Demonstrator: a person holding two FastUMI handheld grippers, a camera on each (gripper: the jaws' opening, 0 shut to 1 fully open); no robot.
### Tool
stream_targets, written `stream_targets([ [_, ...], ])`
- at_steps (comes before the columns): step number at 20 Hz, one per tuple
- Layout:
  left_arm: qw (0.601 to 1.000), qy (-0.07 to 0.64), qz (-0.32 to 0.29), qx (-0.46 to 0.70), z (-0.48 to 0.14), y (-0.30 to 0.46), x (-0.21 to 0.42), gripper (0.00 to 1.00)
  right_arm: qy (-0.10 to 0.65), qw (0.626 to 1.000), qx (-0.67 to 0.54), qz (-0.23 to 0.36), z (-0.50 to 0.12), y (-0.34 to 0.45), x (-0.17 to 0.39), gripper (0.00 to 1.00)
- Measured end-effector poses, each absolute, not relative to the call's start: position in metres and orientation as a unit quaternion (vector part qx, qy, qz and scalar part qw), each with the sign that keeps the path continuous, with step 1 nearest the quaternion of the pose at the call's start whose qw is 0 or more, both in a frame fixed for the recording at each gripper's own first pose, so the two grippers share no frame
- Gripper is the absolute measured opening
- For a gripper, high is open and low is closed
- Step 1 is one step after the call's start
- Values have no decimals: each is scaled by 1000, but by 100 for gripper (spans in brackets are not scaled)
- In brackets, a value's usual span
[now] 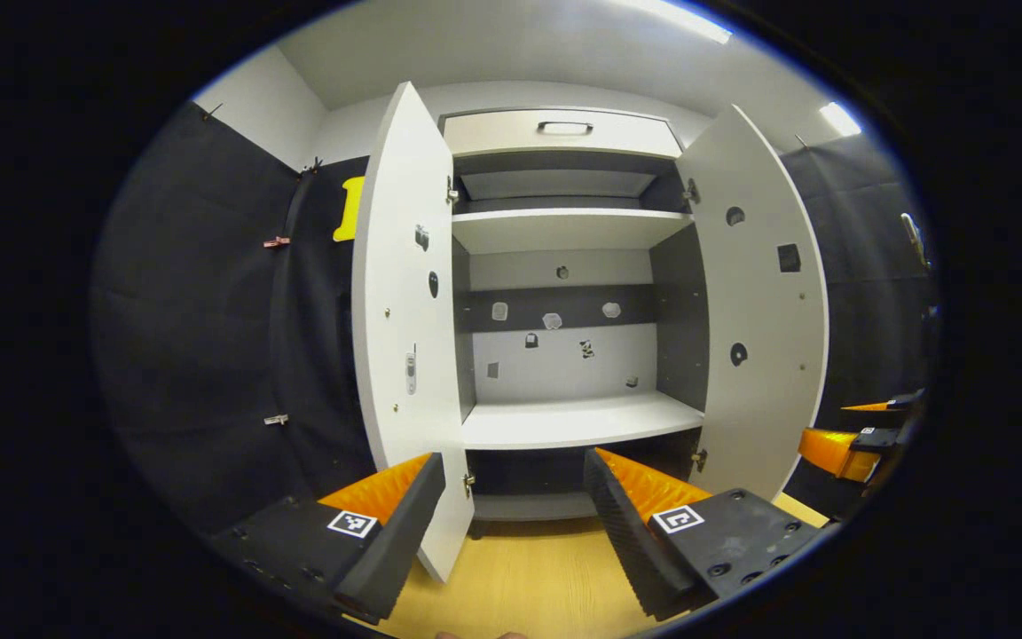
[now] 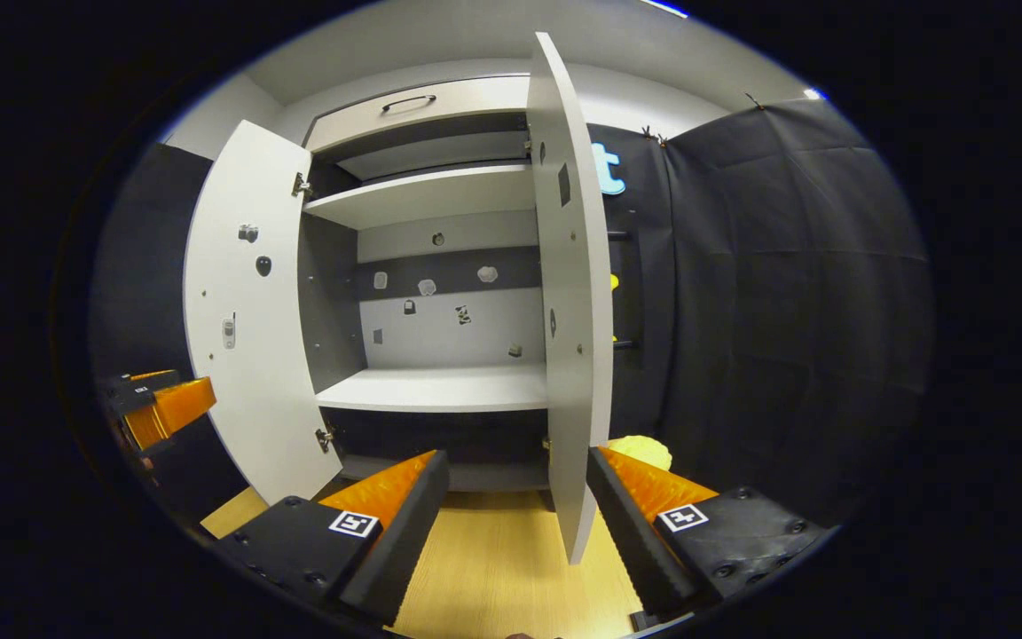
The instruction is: Open the right door of the double-door shoe cabinet with the right hand, and open the left door with the left hand.
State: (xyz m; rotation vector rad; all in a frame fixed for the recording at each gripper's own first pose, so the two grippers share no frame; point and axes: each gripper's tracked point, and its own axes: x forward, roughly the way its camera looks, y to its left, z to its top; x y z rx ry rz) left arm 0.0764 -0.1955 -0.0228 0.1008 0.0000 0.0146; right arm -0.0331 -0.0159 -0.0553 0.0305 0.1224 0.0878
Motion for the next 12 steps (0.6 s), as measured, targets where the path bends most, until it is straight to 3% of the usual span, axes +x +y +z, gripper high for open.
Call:
stream_targets([
  [5, 998, -21, 28, 56, -24, -202, 69, 96, 92, 993, 11, 77, -80, 0, -47, 98],
  [12, 999, -11, 44, 22, -37, -196, 70, 97, 80, 994, 14, 69, -78, -2, -40, 98],
])
